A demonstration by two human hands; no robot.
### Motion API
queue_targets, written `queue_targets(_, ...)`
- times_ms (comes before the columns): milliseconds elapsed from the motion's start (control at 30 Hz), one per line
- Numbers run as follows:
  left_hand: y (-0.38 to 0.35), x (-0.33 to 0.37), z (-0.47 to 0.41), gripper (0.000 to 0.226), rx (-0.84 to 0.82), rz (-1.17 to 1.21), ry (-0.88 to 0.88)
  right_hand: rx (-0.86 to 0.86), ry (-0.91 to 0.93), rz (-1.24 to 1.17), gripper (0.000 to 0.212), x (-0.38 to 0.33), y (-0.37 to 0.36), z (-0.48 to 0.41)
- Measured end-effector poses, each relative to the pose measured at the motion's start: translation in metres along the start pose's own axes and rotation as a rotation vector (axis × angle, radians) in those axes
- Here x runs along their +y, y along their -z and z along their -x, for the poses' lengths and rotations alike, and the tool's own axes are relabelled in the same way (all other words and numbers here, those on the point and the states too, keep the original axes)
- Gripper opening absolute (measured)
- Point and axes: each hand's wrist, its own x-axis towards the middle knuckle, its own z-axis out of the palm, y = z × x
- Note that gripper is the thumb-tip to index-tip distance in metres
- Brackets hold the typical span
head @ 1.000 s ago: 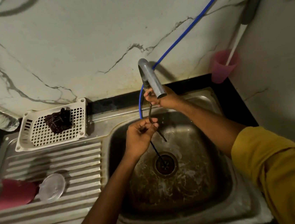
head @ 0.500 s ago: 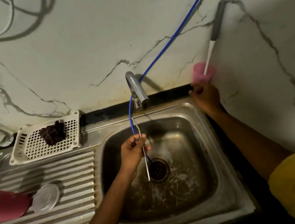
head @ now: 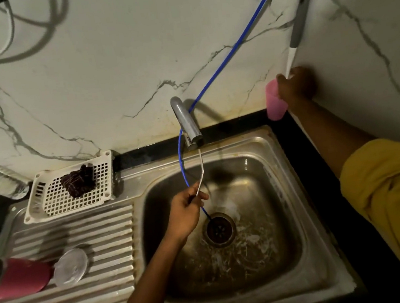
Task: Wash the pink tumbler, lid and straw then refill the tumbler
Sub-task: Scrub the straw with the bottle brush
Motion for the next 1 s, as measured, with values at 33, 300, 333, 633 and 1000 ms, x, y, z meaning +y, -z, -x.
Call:
queue_targets(33, 0.001, 0.0, 0.0, 0.038, -0.02, -0.054, -0.031, 0.015, -0.004, 0.013, 0.051, -0.001, -0.002, -0.002)
queue_targets(300, 0.009, 0.001, -0.002, 0.029, -0.093, -0.404, -0.357, 0.201, 0.101, 0.053, 0.04, -0.013, -0.003, -0.009)
queue_targets(333, 0.01, 0.002, -0.002, 0.029, -0.075, -0.475, -0.417, 0.228, 0.123, 0.03, 0.041, -0.015, 0.001, -0.008)
queue_targets(633, 0.007, 0.004, -0.003, 0.062, -0.074, -0.457, -0.413, 0.262, 0.391, -0.233, 0.043, -0.032, 0.053, 0.036)
queue_targets(1000, 0.03, -0.012, 0.008, 0.028, 0.13, -0.337, -0.426, -0.364, 0.478, -0.276, 0.03, 0.046, 0.074, 0.204)
